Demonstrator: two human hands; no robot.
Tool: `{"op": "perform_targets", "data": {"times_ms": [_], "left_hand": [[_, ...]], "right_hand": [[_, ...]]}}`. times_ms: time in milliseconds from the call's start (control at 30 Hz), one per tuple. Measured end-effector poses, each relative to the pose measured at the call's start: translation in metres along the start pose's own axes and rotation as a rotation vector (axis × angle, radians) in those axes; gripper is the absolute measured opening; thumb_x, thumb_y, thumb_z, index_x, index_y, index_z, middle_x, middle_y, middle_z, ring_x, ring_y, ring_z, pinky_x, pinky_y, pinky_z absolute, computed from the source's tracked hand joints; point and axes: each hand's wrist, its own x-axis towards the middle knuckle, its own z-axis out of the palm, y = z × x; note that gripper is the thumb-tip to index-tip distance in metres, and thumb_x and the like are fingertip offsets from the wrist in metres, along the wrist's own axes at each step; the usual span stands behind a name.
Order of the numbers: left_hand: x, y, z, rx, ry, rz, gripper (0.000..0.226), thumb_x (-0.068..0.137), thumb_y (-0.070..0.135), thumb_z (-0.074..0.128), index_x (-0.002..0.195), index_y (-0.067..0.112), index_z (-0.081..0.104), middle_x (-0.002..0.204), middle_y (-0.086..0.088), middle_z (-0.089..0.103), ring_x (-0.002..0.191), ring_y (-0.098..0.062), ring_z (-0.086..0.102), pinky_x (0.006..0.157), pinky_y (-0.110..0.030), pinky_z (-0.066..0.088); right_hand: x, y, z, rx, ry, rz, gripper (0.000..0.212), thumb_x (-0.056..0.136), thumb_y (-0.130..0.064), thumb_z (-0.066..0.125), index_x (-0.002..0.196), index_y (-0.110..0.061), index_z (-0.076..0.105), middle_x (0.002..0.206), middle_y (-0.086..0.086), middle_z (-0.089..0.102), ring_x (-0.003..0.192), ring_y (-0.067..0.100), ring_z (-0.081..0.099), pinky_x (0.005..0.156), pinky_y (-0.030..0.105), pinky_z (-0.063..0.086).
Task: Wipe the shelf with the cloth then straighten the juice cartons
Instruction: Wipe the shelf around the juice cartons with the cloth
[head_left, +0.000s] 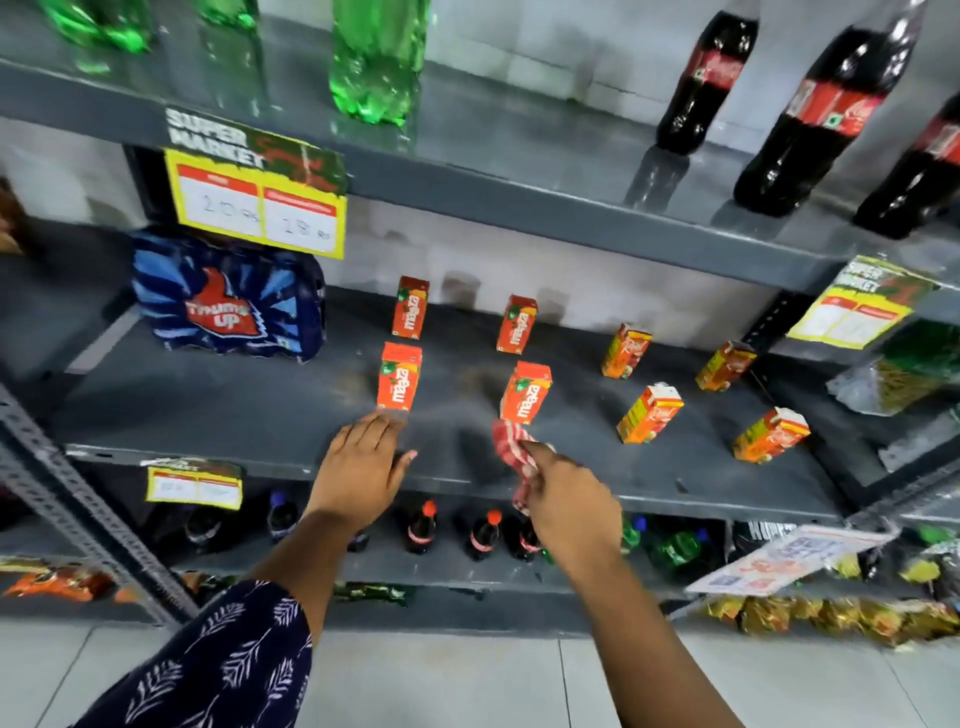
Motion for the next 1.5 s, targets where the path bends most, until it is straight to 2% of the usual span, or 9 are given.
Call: {"op": "perform_targets", "data": {"times_ms": [300,500,600,667,733,833,967,1167,1500], "left_hand": [[0.036,-0.091,-0.022,0.01,0.03,-0.37,0.063,0.092,0.045,0.046,0.138,0.003,0.039,0.146,-0.019,0.039,0.138,-0.032,0.029,0.112,-0.048,0.022],[0.038,-0.115,-0.004,0.0,0.0,-0.398,0.073,0.091,0.055,0.027,0.146,0.008,0.024,0.155,-0.013,0.025,0.145,-0.024,0.011,0.117,-0.043,0.009],[0.041,-0.117,0.001,0.015,0.009,-0.377,0.076,0.088,0.057,0.02,0.146,0.008,0.024,0.155,-0.01,0.024,0.145,-0.022,0.01,0.117,-0.042,0.009],[0.042,-0.119,0.003,0.03,-0.005,-0.358,0.075,0.089,0.056,0.017,0.147,0.009,0.022,0.157,-0.008,0.021,0.145,-0.02,0.007,0.117,-0.042,0.009],[0.042,-0.12,0.005,0.054,-0.045,-0.351,0.076,0.089,0.056,0.013,0.149,0.01,0.018,0.158,-0.006,0.016,0.145,-0.018,0.003,0.118,-0.041,0.007],[0.043,-0.12,0.004,0.082,-0.093,-0.354,0.075,0.089,0.055,0.011,0.149,0.01,0.015,0.159,-0.004,0.012,0.145,-0.017,0.0,0.118,-0.04,0.004],[0.044,-0.119,0.003,0.096,-0.111,-0.362,0.067,0.094,0.047,0.023,0.149,0.01,0.014,0.158,-0.005,0.013,0.145,-0.018,0.003,0.118,-0.037,0.002],[0.044,-0.12,0.004,0.096,-0.102,-0.363,0.065,0.095,0.045,0.03,0.149,0.01,0.018,0.158,-0.006,0.016,0.145,-0.019,0.008,0.118,-0.039,0.006],[0.044,-0.118,0.0,0.074,-0.113,-0.363,0.065,0.096,0.046,0.03,0.148,0.009,0.02,0.158,-0.007,0.017,0.145,-0.021,0.009,0.118,-0.041,0.007]], "right_hand": [[0.143,-0.073,0.01,-0.089,0.08,-0.061,0.028,0.09,-0.026,0.056,0.116,-0.015,0.059,0.107,0.014,0.067,0.097,0.037,0.064,0.072,0.037,0.048],[0.232,-0.087,0.032,-0.241,0.047,0.002,0.031,0.091,-0.029,0.056,0.119,-0.015,0.06,0.12,0.011,0.063,0.109,0.031,0.061,0.082,0.037,0.05],[0.27,-0.086,0.051,-0.102,0.048,0.008,0.043,0.086,-0.023,0.063,0.128,-0.023,0.053,0.125,0.007,0.061,0.114,0.03,0.058,0.083,0.038,0.048],[0.289,-0.083,0.066,-0.009,0.008,0.01,0.043,0.086,-0.035,0.057,0.127,-0.022,0.053,0.127,0.009,0.059,0.117,0.033,0.055,0.088,0.042,0.046],[0.301,-0.078,0.081,0.06,-0.072,0.012,0.054,0.091,-0.049,0.04,0.134,-0.018,0.047,0.14,0.012,0.049,0.127,0.033,0.047,0.099,0.046,0.04],[0.304,-0.069,0.098,0.083,-0.204,0.0,0.075,0.091,-0.059,0.029,0.152,-0.019,0.011,0.16,0.008,0.01,0.144,0.031,0.018,0.115,0.047,0.019],[0.298,-0.06,0.11,0.03,-0.217,0.014,0.072,0.092,-0.057,0.021,0.152,-0.026,-0.005,0.16,-0.001,-0.012,0.147,0.023,-0.001,0.117,0.048,0.011],[0.252,-0.064,0.121,-0.021,-0.026,-0.004,0.072,0.094,-0.043,0.029,0.153,-0.014,0.0,0.16,0.012,-0.006,0.147,0.027,-0.001,0.118,0.041,0.005],[0.154,-0.073,0.123,-0.198,0.001,-0.017,0.057,0.092,-0.035,0.039,0.14,-0.005,0.042,0.142,0.027,0.043,0.127,0.046,0.039,0.097,0.049,0.037]]}}
